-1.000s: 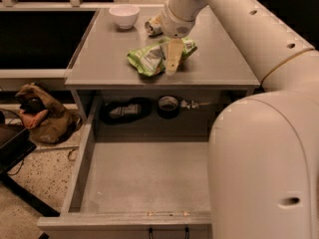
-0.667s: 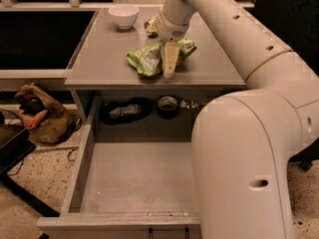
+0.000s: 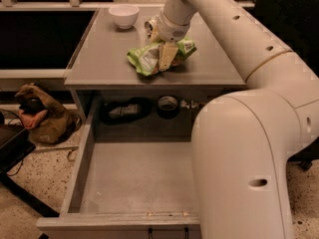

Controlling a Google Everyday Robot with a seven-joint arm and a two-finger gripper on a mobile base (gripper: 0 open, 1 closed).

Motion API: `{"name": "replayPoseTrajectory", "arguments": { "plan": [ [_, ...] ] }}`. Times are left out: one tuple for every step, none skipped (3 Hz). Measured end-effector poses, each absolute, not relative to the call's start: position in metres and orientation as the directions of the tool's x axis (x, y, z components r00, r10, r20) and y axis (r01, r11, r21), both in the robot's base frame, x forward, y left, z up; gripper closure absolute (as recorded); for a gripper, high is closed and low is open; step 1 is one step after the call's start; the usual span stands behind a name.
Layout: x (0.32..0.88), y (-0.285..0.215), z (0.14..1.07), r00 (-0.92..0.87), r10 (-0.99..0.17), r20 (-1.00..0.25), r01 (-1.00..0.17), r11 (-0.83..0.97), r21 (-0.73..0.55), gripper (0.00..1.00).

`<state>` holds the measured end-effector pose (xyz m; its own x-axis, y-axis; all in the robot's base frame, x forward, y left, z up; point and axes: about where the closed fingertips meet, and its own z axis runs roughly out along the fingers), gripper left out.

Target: Place green rice chip bag into top drawer

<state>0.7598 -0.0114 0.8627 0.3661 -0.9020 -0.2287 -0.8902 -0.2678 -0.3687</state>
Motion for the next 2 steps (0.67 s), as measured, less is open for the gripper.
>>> {"name": "replayPoseTrajectory", "arguments": {
  "plan": [
    [0.76,-0.011,0.863,0.366,-0.902,-0.229,-0.89,-0.268,-0.369,0.64],
    [0.738,-0.015,0.878,0.399,-0.879,-0.261,-0.873,-0.276,-0.402,0.87]
  ]
}}
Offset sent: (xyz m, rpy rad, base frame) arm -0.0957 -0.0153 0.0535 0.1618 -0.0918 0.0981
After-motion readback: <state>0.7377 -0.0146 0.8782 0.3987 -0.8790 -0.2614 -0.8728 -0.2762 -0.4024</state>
